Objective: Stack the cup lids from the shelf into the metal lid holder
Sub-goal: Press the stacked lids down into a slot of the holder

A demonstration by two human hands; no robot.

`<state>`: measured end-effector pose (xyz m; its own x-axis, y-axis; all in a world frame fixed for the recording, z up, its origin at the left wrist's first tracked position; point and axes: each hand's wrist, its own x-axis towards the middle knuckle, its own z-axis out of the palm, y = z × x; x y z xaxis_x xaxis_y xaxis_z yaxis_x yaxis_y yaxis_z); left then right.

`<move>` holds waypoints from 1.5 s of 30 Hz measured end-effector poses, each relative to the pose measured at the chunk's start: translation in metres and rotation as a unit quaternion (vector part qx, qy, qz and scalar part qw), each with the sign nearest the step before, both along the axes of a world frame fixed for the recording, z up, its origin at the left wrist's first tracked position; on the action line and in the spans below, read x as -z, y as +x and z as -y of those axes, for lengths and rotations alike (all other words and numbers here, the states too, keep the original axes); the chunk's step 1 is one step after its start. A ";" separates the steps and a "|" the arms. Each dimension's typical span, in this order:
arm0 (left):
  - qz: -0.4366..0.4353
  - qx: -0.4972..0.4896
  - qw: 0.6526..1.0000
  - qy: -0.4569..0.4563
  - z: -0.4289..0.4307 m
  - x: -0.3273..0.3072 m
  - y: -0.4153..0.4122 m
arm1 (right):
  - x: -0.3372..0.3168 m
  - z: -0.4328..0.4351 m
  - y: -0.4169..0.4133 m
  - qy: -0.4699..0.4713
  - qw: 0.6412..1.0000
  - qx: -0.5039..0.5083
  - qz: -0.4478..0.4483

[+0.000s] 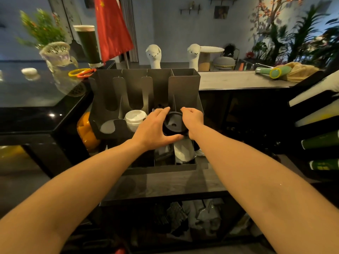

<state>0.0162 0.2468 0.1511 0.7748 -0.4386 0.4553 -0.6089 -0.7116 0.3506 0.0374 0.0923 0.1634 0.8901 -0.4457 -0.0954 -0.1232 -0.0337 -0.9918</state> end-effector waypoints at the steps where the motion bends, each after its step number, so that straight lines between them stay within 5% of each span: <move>1: 0.003 -0.003 1.000 -0.001 -0.001 0.000 -0.001 | 0.000 -0.002 0.000 0.005 1.000 -0.005 -0.003; 6: 0.045 -0.046 0.998 0.019 -0.014 0.000 0.006 | -0.001 -0.002 0.001 -0.111 0.992 -0.063 0.021; 14: 0.044 -0.168 0.981 0.087 -0.017 -0.011 0.037 | -0.010 -0.003 0.015 -0.372 0.918 -0.099 0.091; 23: 0.002 -0.213 0.956 0.204 0.001 -0.015 0.078 | -0.012 -0.006 0.045 -0.454 0.885 -0.098 0.041; 29: -0.007 -0.217 0.942 0.255 0.003 -0.006 0.085 | -0.018 -0.009 0.056 -0.551 0.823 -0.135 0.008; 39: 0.008 -0.212 0.957 0.199 0.001 0.007 0.078 | -0.018 -0.011 0.053 -0.616 0.776 -0.135 -0.004; 45: 0.021 -0.219 0.943 0.249 0.000 0.003 0.079 | -0.017 -0.011 0.051 -0.627 0.767 -0.139 0.002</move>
<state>0.0954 0.2470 0.1478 0.9169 -0.2485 0.3124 -0.2245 -0.9681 -0.1113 0.0882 0.1032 0.1802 0.9664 0.0215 0.2560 0.0642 -0.9851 -0.1597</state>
